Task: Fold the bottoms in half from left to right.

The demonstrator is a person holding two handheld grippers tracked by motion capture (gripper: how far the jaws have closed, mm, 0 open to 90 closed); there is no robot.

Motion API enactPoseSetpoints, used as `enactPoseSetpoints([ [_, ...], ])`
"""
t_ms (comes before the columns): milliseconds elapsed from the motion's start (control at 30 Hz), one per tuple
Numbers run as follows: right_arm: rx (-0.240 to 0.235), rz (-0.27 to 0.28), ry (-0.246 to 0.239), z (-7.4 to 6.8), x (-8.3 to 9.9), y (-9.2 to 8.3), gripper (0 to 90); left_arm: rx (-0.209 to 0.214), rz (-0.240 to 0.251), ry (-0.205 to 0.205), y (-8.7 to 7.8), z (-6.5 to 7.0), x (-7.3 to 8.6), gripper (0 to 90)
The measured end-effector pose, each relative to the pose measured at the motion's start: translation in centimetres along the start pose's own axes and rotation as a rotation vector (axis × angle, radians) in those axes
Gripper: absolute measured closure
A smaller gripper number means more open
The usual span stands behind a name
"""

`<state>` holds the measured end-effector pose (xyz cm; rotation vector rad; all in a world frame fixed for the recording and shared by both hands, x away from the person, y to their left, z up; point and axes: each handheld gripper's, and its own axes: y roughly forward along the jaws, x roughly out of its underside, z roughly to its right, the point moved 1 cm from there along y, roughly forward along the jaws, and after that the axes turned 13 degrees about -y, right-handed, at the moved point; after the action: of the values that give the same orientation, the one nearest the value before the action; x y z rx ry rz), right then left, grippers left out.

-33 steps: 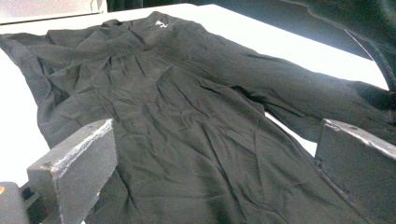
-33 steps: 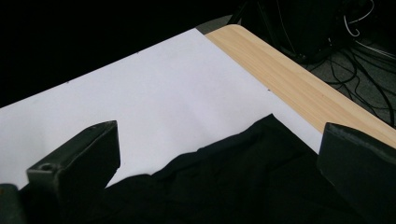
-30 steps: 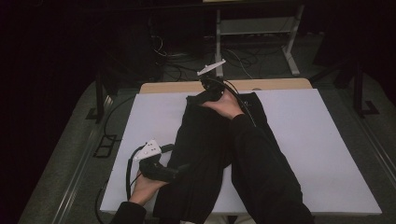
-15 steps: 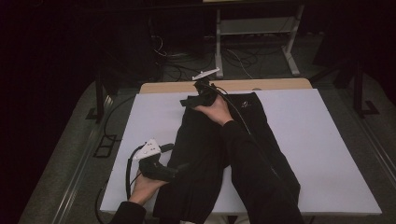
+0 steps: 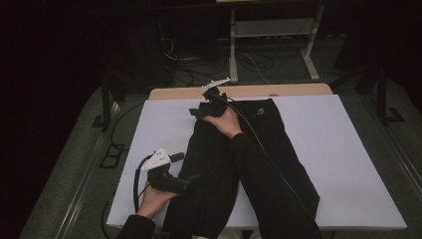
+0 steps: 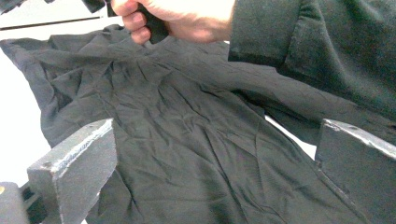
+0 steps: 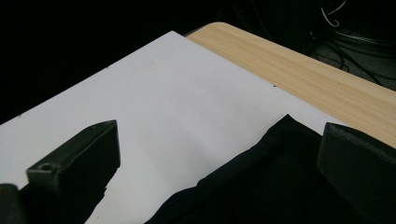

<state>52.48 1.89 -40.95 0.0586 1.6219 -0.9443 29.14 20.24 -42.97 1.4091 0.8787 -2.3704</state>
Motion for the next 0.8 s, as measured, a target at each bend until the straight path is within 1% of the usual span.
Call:
enactPoseSetpoints([
  [33,0.006,0.005,0.013,0.0,0.1,0.2,0.0,0.000,0.000,0.000,0.0,0.0,0.0,0.0],
  [100,0.011,0.004,0.014,0.0,0.2,0.2,0.0,0.000,0.000,0.001,0.0,0.0,0.0,0.0],
  [133,0.019,0.004,0.028,0.0,0.4,0.5,0.0,0.000,0.000,0.000,0.0,0.0,0.0,0.0],
  [200,0.026,0.002,0.032,0.0,0.4,0.6,0.0,0.000,0.001,0.000,0.0,0.0,0.0,0.0],
  [233,0.041,-0.003,0.031,0.1,0.6,0.8,0.3,0.001,0.002,0.000,0.0,0.0,0.0,0.0],
  [300,0.049,-0.004,0.038,0.1,0.7,1.0,5.7,0.001,0.003,0.001,0.0,0.0,0.0,0.0],
  [333,0.049,-0.004,0.038,0.1,0.7,1.0,5.7,0.001,0.003,0.001,0.0,0.0,0.0,0.0],
  [367,0.056,-0.003,0.055,0.1,0.9,1.1,7.2,0.001,0.003,0.001,0.0,-0.1,0.0,0.0],
  [400,0.056,-0.003,0.055,0.1,0.9,1.1,7.2,0.001,0.003,0.001,0.0,-0.1,0.0,0.0],
  [433,0.063,-0.004,0.064,0.1,1.2,1.3,9.8,0.001,0.003,0.001,0.0,-0.1,0.0,0.0],
  [533,0.067,-0.010,0.069,0.1,1.4,1.6,11.3,0.001,0.004,0.001,0.0,-0.1,0.0,0.0],
  [567,0.074,-0.015,0.075,0.0,1.5,1.8,13.3,0.001,0.003,0.001,0.0,-0.1,0.0,0.0],
  [667,0.078,-0.022,0.082,-0.1,1.7,2.1,13.6,0.001,0.003,0.000,0.0,-0.1,0.0,0.0],
  [700,0.086,-0.034,0.083,-0.1,1.9,2.4,13.9,0.001,0.004,0.001,0.0,-0.1,0.0,0.0],
  [800,0.095,-0.045,0.083,-0.2,2.1,2.7,14.5,0.002,0.004,0.000,0.0,-0.1,0.0,0.0],
])
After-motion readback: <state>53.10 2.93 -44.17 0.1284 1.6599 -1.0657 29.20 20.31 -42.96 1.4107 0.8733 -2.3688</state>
